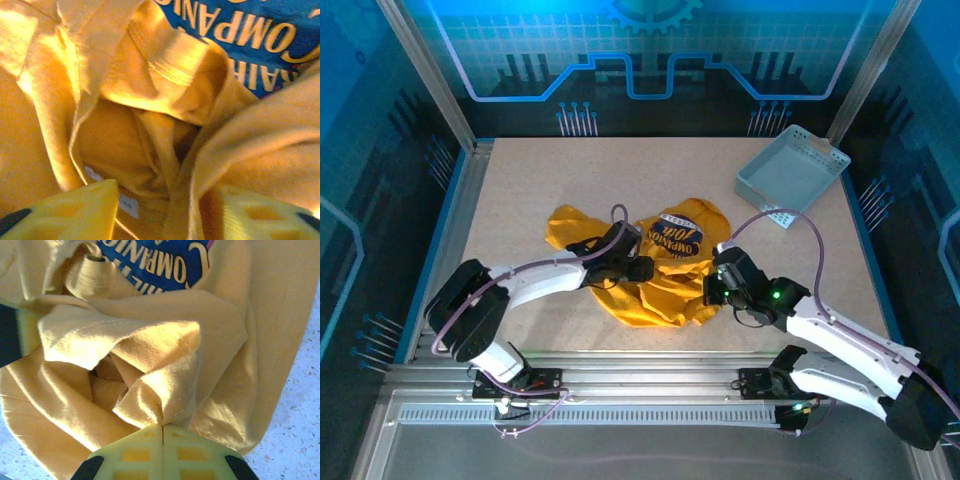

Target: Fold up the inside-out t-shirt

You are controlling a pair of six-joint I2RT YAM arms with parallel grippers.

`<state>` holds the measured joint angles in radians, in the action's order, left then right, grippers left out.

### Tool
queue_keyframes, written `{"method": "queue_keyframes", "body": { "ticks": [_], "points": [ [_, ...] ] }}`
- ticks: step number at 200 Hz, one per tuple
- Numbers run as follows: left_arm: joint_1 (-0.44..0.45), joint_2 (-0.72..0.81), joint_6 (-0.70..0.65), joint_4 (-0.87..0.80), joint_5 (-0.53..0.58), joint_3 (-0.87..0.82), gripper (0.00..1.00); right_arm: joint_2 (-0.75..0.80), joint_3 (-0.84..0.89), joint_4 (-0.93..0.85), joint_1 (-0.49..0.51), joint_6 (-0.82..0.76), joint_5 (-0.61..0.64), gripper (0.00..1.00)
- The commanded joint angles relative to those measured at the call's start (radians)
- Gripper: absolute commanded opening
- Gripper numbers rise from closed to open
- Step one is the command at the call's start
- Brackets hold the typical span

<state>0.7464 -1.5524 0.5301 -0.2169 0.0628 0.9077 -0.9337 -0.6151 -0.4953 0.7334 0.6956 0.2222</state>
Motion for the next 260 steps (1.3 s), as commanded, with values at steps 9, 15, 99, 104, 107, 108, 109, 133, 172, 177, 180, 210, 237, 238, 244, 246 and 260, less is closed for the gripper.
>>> {"method": "queue_keyframes", "body": {
  "ticks": [9,15,99,104,107,108,109,133,172,177,180,210,237,238,244,246,260],
  "points": [
    [0.12,0.073,-0.184,-0.079,0.141,0.103,0.67,-0.002,0.009,0.038,-0.009,0.007,-0.022,0.0],
    [0.145,0.068,-0.206,-0.091,0.175,0.124,0.69,-0.004,0.006,0.041,-0.009,0.006,-0.023,0.0],
    [0.219,-0.166,-0.286,-0.179,0.301,0.332,0.76,0.044,-0.042,0.02,0.001,-0.003,-0.043,0.0],
    [0.221,-0.172,-0.289,-0.179,0.301,0.34,0.76,0.044,-0.045,0.015,0.0,-0.001,-0.039,0.0],
    [0.222,-0.174,-0.291,-0.178,0.304,0.343,0.76,0.043,-0.047,0.011,0.002,-0.001,-0.038,0.0],
    [0.223,-0.175,-0.291,-0.178,0.306,0.344,0.77,0.043,-0.049,0.011,0.002,-0.001,-0.038,0.0],
    [0.223,-0.175,-0.291,-0.178,0.307,0.345,0.77,0.043,-0.05,0.01,0.003,-0.001,-0.038,0.0],
    [0.228,-0.176,-0.3,-0.174,0.303,0.358,0.83,0.038,-0.07,0.002,0.005,-0.005,-0.039,0.0],
    [0.24,-0.149,-0.307,-0.148,0.311,0.338,0.92,0.018,-0.104,-0.028,0.008,-0.018,-0.015,0.0],
    [0.24,-0.158,-0.305,-0.16,0.328,0.346,0.92,0.018,-0.107,-0.027,0.01,-0.02,-0.019,0.0],
    [0.239,-0.17,-0.3,-0.171,0.34,0.353,0.91,0.018,-0.108,-0.025,0.012,-0.022,-0.02,0.0],
    [0.218,-0.24,-0.247,-0.253,0.433,0.414,0.73,0.027,-0.122,-0.042,0.025,-0.021,-0.007,0.0],
    [0.207,-0.187,-0.245,-0.245,0.46,0.409,0.51,-0.01,-0.145,-0.114,0.028,-0.021,0.069,0.0],
    [0.207,-0.185,-0.246,-0.246,0.461,0.409,0.51,-0.013,-0.146,-0.117,0.028,-0.021,0.073,0.0],
    [0.206,-0.173,-0.251,-0.25,0.465,0.413,0.46,-0.035,-0.157,-0.138,0.027,-0.023,0.097,0.0],
    [0.206,-0.169,-0.253,-0.251,0.467,0.414,0.44,-0.043,-0.161,-0.145,0.026,-0.024,0.104,0.0],
    [0.207,-0.142,-0.264,-0.254,0.475,0.411,0.31,-0.093,-0.183,-0.172,0.027,-0.033,0.143,0.0]
  ]
}}
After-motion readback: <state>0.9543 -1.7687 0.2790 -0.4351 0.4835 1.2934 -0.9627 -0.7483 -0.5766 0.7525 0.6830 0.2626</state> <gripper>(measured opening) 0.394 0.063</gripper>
